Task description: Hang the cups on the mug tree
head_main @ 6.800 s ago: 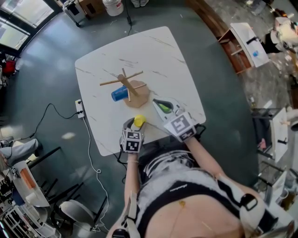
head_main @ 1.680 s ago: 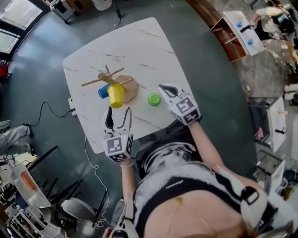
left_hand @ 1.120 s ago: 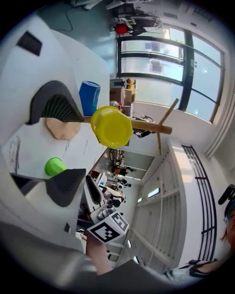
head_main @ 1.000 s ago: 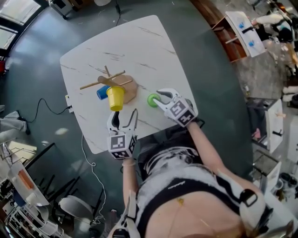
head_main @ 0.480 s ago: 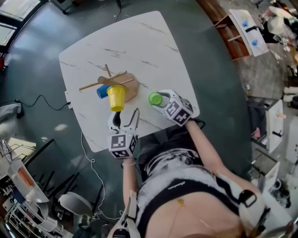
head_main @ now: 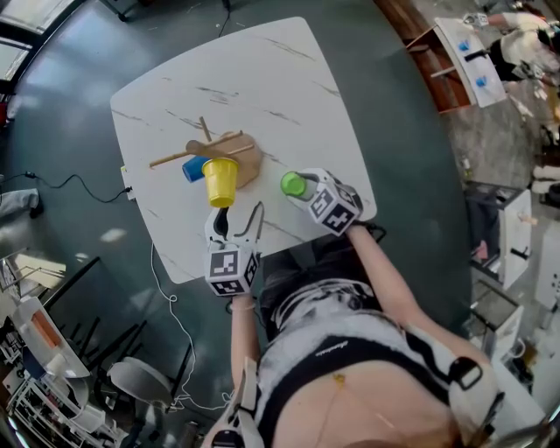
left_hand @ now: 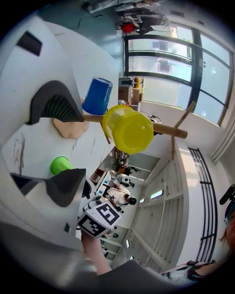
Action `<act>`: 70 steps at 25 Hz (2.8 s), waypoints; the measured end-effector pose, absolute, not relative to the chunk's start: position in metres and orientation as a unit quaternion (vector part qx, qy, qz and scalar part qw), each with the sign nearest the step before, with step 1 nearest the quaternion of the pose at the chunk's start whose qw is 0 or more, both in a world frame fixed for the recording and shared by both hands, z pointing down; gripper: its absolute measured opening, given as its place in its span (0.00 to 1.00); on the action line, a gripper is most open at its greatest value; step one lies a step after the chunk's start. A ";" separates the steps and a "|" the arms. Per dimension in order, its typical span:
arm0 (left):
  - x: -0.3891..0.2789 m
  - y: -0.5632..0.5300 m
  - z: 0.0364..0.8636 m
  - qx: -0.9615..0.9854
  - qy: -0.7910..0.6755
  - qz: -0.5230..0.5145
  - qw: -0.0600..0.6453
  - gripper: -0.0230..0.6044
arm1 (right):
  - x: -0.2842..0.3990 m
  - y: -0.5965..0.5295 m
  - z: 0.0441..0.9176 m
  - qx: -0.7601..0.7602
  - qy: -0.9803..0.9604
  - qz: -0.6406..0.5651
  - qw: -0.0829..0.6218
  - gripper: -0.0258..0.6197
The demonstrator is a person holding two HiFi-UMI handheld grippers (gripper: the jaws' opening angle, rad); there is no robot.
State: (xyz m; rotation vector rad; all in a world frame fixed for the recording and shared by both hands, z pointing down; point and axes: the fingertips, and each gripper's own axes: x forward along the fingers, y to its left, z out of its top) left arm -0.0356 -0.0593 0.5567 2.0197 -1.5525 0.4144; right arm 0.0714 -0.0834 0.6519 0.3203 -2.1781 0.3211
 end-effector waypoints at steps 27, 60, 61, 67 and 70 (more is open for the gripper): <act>-0.037 -0.058 0.535 0.759 -0.581 0.153 0.252 0.56 | 0.059 -0.115 0.582 0.148 -0.923 0.122 0.333 0.41; -0.062 -0.036 0.528 0.729 -0.619 0.153 0.249 0.56 | 0.003 -0.152 0.519 0.122 -0.968 0.089 0.202 0.41; -0.064 -0.035 0.529 0.727 -0.621 0.156 0.249 0.56 | 0.001 -0.152 0.521 0.120 -0.967 0.091 0.204 0.41; -0.069 -0.029 0.533 0.719 -0.626 0.154 0.259 0.56 | -0.007 -0.157 0.530 0.115 -0.966 0.114 0.203 0.41; -0.071 -0.029 0.534 0.716 -0.628 0.154 0.262 0.56 | -0.009 -0.163 0.540 0.115 -0.964 0.118 0.208 0.41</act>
